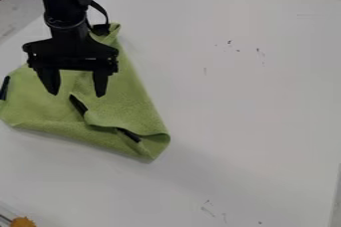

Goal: Unfold the cloth from the bottom left to the top right

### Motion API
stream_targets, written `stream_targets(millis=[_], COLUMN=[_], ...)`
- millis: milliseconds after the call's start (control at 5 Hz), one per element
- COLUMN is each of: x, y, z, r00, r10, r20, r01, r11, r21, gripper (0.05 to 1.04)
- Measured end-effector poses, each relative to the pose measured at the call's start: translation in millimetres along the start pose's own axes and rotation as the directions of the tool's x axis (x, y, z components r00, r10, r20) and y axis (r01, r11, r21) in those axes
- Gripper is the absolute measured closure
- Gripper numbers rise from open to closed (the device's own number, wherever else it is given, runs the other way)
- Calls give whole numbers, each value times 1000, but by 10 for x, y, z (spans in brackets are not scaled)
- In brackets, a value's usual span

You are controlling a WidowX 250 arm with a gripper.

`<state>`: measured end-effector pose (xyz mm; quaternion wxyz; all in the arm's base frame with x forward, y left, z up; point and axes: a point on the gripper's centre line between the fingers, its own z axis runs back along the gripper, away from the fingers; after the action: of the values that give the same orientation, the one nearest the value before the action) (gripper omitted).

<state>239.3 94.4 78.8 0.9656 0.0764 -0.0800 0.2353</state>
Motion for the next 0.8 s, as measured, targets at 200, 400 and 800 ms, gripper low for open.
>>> stream_targets(millis=[200,400,800], x=[-28,-17,168], y=[-11,67,143], z=[-58,-253,-532], r00=[1000,997,997], r10=[-4,-20,-60], r20=[-24,-69,-43], r01=[4,19,58], r11=[1000,1000,997], r21=[-1,-23,-54], gripper=[84,84,84])
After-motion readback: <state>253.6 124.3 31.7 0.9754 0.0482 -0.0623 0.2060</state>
